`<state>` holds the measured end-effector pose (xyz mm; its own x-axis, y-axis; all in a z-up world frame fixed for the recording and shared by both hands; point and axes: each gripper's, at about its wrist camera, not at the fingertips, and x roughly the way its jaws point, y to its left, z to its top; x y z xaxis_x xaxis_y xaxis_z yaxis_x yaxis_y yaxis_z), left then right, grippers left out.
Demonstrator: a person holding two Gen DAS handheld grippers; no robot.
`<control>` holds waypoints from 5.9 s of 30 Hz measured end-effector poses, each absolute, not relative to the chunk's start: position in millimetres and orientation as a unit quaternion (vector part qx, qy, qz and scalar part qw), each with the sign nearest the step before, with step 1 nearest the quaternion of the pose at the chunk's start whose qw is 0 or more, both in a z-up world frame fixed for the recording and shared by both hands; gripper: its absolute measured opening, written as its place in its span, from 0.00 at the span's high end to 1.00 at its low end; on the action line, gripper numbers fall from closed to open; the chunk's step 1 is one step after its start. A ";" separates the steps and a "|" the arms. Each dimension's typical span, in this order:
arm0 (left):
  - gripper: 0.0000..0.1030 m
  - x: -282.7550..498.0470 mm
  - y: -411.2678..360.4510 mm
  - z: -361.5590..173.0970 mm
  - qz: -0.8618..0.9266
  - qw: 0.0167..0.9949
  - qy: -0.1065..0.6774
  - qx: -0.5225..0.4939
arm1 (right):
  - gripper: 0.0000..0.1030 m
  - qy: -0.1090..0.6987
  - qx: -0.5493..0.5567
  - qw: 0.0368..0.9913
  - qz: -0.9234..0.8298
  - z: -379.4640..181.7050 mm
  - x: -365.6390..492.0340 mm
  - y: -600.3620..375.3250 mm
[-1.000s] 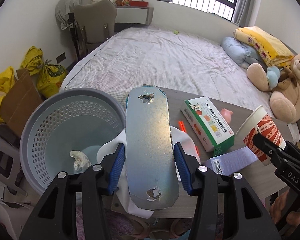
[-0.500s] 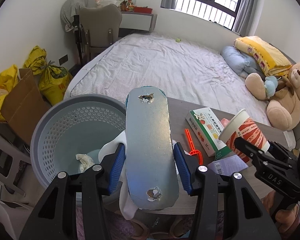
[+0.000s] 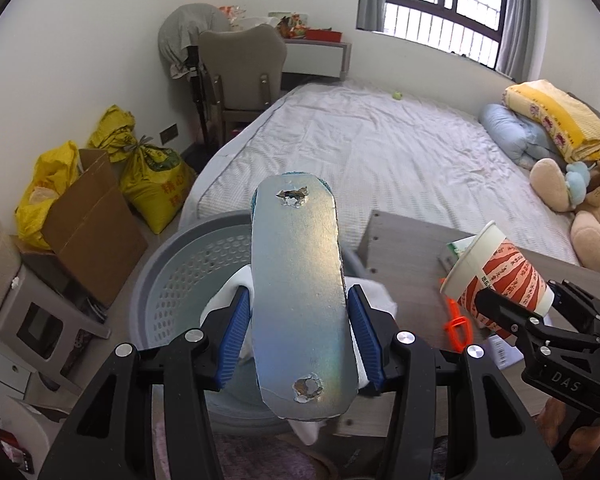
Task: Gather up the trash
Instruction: 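Carry the cup and metal plate over the grey basket and open both grippers, then withdraw both grippers from the basket back toward the table, then grasp the blue-white tube box with the right gripper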
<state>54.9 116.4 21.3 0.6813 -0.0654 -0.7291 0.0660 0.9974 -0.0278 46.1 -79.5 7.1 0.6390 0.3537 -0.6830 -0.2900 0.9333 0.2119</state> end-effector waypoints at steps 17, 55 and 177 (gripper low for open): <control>0.53 86.2 203.2 -30.8 0.018 0.893 0.449 -0.006 | 0.40 0.429 -0.010 0.866 0.258 -22.2 91.5 33.8; 0.14 53.8 197.9 -27.2 0.085 0.899 0.429 -0.010 | 0.26 0.426 -0.003 0.881 0.207 -21.9 71.1 13.8; 0.12 37.3 8.0 -25.1 -0.093 0.900 0.422 0.049 | 0.26 0.462 0.102 0.875 -0.102 -73.9 -31.8 -229.4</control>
<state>37.3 8.0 -25.1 0.6258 -0.1265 -0.7697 0.2096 0.9777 0.0097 -31.8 -229.4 -73.9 0.5523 -0.0836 -0.8294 0.2725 0.9584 0.0849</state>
